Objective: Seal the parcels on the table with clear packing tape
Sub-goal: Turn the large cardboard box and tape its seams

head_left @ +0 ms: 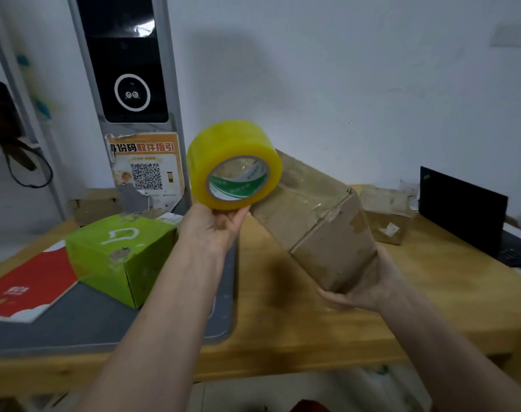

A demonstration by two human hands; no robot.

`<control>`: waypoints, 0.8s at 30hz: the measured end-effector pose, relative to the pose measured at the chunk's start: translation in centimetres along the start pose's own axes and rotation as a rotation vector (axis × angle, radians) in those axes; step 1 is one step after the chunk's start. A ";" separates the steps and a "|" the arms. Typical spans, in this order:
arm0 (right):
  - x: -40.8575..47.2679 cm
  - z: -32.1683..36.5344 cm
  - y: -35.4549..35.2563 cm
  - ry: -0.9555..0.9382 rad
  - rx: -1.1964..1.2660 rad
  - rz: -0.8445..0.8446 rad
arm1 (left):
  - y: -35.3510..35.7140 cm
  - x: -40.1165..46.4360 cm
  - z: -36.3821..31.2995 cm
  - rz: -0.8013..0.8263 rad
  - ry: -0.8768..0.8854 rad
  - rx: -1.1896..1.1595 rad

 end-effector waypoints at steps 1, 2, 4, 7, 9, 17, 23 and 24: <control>-0.1 -0.5 0.0 0.023 0.013 0.011 | 0.2 -0.1 0.0 -0.003 0.003 0.004; -0.2 -1.0 -0.1 0.044 0.023 0.023 | 0.6 -0.1 -0.2 -0.001 0.013 0.011; -0.2 -2.0 -0.1 0.086 0.021 0.067 | 1.8 -0.1 -0.8 0.012 0.036 0.029; -0.9 -3.7 -0.2 0.159 -0.071 0.127 | 3.7 -0.2 -1.0 0.030 0.020 0.063; -1.4 -3.6 -0.7 0.143 -0.153 0.106 | 4.6 -0.2 -0.4 0.033 -0.001 0.097; -6.7 5.0 0.0 -1.055 -0.830 -0.579 | 6.7 0.8 3.0 0.011 -0.088 0.118; -10.0 6.7 8.0 -1.428 -1.257 -0.567 | 5.4 1.2 4.8 0.013 -0.114 0.184; -9.4 7.7 8.2 -1.391 -1.301 -0.651 | 4.8 1.4 4.7 0.005 -0.108 0.184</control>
Point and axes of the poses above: each hand's wrist, its own x-axis towards the middle knuckle, its own y-axis out of the palm, z = x × y, the point moved 7 cm from there along x, towards the middle knuckle, and after that the axes turned 7 degrees about y, right-handed, at the moved point
